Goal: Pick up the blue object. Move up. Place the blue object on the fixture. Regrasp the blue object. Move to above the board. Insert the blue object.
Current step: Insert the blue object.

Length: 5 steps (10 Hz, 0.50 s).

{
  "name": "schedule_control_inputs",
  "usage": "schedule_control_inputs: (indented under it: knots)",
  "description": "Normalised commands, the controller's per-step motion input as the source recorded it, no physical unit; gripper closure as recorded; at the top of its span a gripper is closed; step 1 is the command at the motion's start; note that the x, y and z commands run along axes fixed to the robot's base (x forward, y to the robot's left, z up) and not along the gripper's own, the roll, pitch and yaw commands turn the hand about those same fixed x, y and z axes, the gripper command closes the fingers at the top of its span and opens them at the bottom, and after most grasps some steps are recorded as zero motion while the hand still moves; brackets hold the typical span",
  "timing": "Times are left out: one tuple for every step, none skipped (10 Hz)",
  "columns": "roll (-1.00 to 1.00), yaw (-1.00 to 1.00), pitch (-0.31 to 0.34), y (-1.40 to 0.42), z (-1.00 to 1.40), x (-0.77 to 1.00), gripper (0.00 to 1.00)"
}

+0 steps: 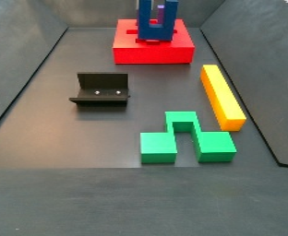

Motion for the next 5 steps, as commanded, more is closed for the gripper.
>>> schedule_control_inputs:
  knots:
    - [0.09,-0.22,0.043,-0.05,0.0,0.0,1.0]
    - [0.03,-0.03,0.0,-0.01,-0.03,0.0,1.0]
    - [0.02,0.0,0.0,-0.01,-0.06,0.0,1.0]
    - [0.0,-0.01,0.0,-0.03,-0.12,0.12,1.0]
    - [0.0,-0.05,0.0,-0.03,-0.18,0.32,1.0]
